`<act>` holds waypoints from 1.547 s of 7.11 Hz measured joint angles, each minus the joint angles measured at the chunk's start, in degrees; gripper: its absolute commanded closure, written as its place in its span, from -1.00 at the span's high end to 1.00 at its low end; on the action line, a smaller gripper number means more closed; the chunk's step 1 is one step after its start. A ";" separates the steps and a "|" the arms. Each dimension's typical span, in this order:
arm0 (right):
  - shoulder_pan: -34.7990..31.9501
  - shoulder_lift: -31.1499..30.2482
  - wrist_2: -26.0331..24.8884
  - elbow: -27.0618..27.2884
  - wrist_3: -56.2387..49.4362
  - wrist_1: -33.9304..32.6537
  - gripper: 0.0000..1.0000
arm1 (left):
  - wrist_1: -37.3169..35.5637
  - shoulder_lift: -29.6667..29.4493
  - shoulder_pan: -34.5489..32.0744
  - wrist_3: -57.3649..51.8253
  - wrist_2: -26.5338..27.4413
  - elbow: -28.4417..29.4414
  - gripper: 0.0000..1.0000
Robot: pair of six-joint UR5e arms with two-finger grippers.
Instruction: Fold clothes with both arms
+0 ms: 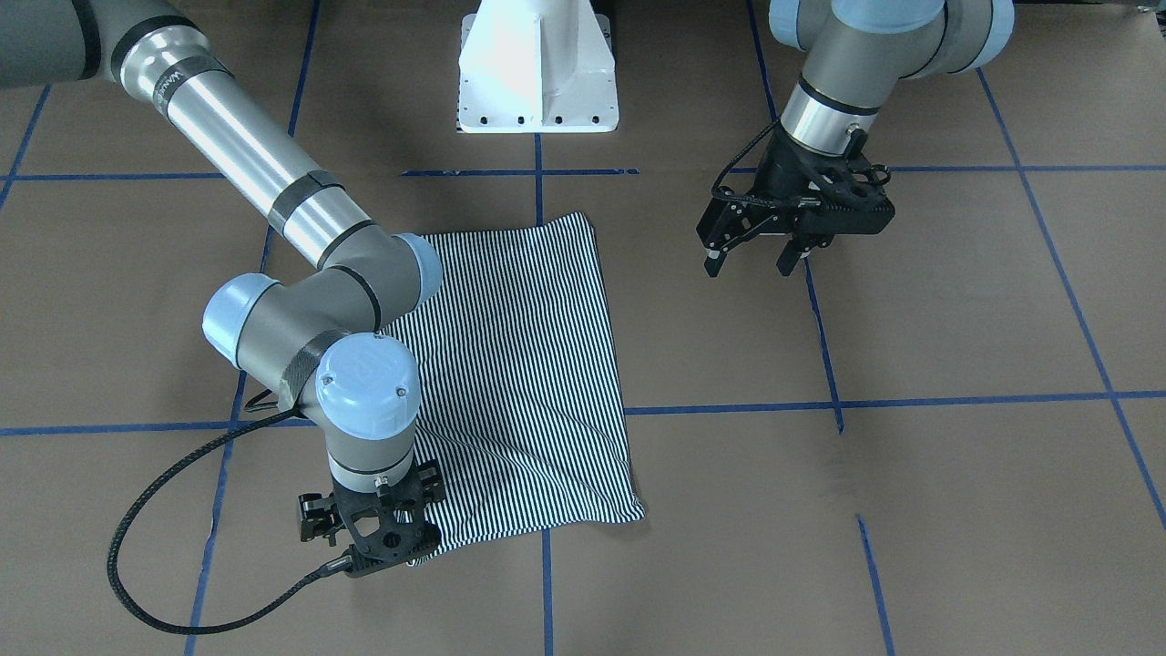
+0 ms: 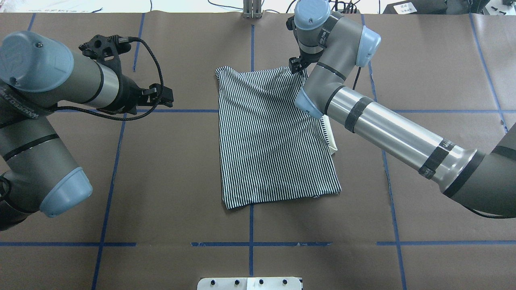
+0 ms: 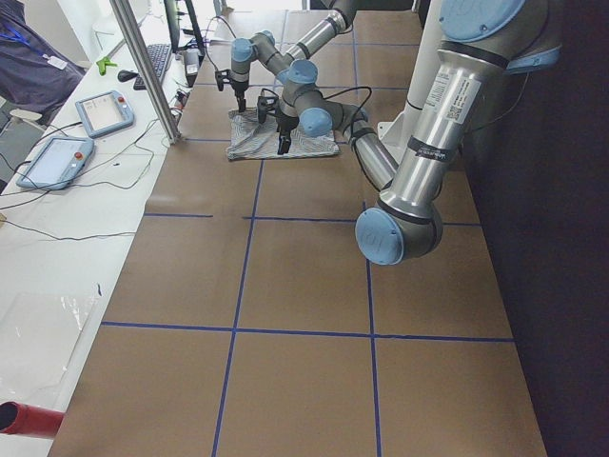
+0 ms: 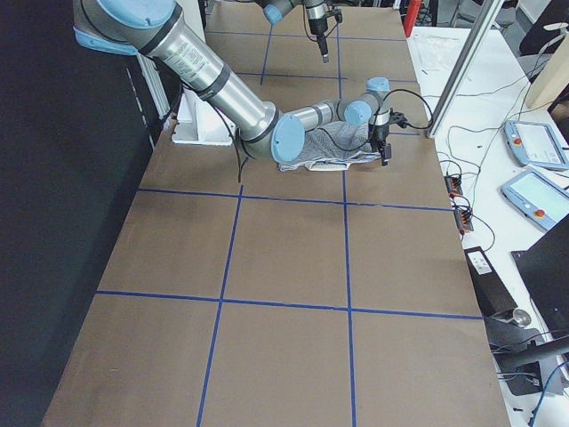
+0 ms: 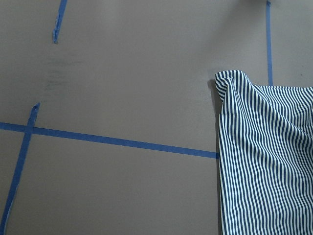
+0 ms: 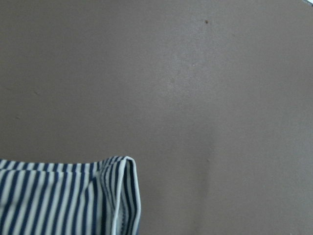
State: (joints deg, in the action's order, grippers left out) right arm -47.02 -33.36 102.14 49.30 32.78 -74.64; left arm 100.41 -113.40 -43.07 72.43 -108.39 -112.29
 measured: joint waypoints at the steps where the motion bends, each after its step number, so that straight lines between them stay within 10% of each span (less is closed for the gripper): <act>1: -1.43 -1.12 0.13 0.01 -2.26 0.04 1.00 | -0.02 -0.14 0.00 0.04 -0.04 -0.05 1.00; 5: -5.82 -1.68 8.70 4.44 -1.51 0.02 1.00 | 0.10 -0.34 0.75 4.30 -1.27 -0.27 1.00; 11: -5.42 -20.44 25.45 36.41 17.55 -5.61 1.00 | -3.02 -7.81 18.62 36.53 5.31 4.94 0.79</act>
State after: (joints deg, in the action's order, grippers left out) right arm -52.44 -53.80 127.60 85.72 50.33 -80.25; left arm 97.39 -121.21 -24.45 108.96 -103.08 -107.34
